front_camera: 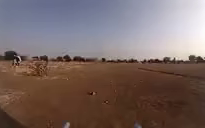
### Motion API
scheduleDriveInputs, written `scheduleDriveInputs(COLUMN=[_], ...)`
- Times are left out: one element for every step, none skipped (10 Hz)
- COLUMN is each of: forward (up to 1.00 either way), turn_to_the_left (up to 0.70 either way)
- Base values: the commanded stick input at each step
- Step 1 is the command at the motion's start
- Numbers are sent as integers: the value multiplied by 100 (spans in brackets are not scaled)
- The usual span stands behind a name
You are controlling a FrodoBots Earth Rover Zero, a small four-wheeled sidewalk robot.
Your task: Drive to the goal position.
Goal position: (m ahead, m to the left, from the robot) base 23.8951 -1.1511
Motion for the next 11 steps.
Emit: scheduleDriveInputs(forward=[50,50,50,50,50,50,50,50,50,50,50], turn_to_the_left=[0,0,0,0,0,0,0,0,-6,-37,-50])
